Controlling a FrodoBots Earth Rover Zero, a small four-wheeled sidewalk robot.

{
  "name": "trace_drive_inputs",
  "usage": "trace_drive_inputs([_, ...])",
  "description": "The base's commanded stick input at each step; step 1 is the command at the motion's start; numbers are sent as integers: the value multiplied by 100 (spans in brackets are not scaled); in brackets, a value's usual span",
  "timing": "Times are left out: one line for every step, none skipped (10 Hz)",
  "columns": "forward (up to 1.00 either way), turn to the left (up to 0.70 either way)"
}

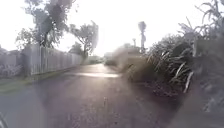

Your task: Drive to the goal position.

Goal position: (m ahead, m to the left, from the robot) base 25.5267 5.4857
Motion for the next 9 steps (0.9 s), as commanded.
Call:
trace_drive_inputs([100, 0])
trace_drive_inputs([100, 0])
trace_drive_inputs([100, 0])
trace_drive_inputs([100, 0])
trace_drive_inputs([100, 0])
trace_drive_inputs([100, 0])
trace_drive_inputs([100, 0])
trace_drive_inputs([100, 0])
trace_drive_inputs([100, 0])
